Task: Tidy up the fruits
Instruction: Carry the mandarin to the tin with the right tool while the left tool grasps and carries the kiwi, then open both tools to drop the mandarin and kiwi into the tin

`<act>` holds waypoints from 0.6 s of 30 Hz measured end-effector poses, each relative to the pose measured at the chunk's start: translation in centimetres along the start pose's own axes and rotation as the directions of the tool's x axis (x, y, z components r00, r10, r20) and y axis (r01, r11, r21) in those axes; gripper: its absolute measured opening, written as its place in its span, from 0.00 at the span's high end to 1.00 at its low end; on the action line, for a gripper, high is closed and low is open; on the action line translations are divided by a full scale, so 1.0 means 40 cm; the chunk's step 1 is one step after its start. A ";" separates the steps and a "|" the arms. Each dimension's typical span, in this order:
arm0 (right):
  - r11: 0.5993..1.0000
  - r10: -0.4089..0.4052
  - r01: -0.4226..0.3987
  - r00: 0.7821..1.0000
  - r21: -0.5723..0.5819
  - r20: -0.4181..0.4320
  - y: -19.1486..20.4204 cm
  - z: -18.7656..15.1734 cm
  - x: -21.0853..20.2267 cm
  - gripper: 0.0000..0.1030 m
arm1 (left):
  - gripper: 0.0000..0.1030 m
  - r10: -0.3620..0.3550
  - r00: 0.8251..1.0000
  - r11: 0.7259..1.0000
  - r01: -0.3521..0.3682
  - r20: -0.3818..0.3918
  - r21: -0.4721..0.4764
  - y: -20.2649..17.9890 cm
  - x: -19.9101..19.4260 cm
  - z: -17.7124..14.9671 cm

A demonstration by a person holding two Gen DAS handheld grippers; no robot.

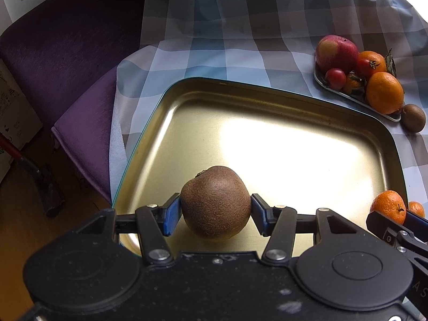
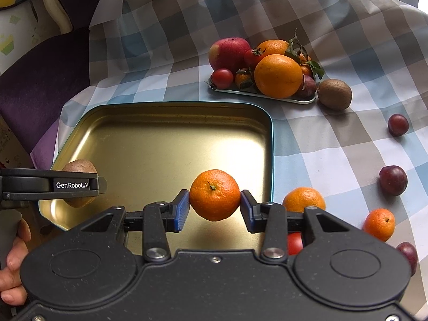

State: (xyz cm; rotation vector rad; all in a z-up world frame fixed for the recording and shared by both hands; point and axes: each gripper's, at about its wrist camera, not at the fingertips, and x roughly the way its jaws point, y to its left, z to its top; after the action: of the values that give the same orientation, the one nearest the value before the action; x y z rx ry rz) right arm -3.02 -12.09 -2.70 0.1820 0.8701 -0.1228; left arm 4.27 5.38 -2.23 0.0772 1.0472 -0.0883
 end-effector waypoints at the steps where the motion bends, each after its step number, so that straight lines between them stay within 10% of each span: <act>1: 1.000 0.000 0.000 1.000 -0.001 -0.001 0.002 0.000 0.001 0.52 | 0.46 0.000 1.000 1.000 0.000 0.000 -0.001 0.001 0.000 0.000; 18: 1.000 -0.023 0.023 1.000 -0.019 0.016 0.013 0.003 0.001 0.51 | 0.38 0.040 0.998 0.992 -0.046 0.058 0.115 -0.031 -0.018 -0.007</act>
State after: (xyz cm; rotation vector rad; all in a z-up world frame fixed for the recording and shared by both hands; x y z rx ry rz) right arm -2.80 -11.62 -2.58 0.1531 0.8580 -0.1371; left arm 3.51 4.21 -1.76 0.2018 0.9843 -0.1116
